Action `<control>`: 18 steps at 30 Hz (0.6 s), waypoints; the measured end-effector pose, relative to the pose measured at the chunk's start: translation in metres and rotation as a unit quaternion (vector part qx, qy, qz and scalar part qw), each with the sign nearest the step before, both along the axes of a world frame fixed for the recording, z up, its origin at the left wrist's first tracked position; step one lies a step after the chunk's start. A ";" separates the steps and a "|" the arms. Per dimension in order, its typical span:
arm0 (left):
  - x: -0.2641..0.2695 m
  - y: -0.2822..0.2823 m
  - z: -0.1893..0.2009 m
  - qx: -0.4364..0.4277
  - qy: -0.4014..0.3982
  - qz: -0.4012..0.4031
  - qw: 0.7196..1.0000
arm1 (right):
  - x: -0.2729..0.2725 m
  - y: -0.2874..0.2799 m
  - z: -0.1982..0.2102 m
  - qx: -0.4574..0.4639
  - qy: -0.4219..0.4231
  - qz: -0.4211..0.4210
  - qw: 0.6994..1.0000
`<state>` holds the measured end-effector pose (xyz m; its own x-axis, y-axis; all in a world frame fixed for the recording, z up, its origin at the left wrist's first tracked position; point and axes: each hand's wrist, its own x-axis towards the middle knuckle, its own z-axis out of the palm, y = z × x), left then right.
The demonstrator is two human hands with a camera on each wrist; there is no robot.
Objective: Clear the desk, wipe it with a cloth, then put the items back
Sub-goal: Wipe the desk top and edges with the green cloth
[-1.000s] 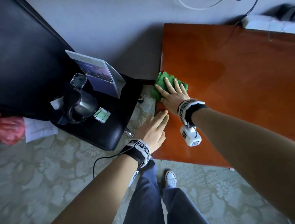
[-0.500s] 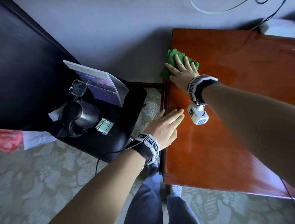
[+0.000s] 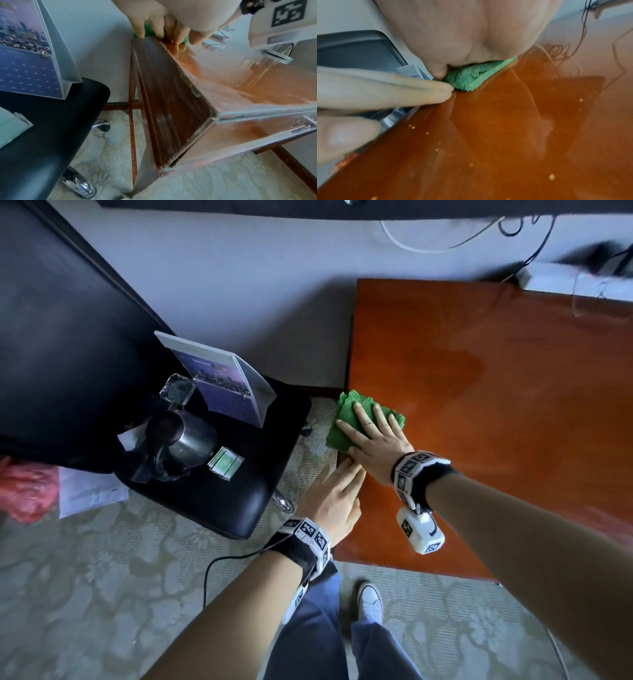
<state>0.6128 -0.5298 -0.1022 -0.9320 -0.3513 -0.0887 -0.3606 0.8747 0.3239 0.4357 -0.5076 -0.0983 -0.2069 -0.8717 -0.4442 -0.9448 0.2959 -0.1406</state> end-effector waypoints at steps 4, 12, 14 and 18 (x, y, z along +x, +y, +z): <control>-0.009 -0.016 -0.004 0.010 -0.008 -0.005 1.000 | -0.011 -0.018 -0.004 -0.005 0.009 -0.010 1.000; -0.008 -0.043 -0.018 0.038 -0.008 -0.045 0.998 | -0.096 -0.126 -0.012 -0.012 0.051 -0.043 0.998; -0.006 -0.046 -0.018 0.056 0.007 -0.047 0.997 | -0.103 -0.134 -0.013 -0.015 0.051 -0.050 0.997; -0.005 -0.049 -0.013 0.066 0.016 -0.065 0.996 | -0.098 -0.127 -0.006 -0.014 0.042 -0.062 0.997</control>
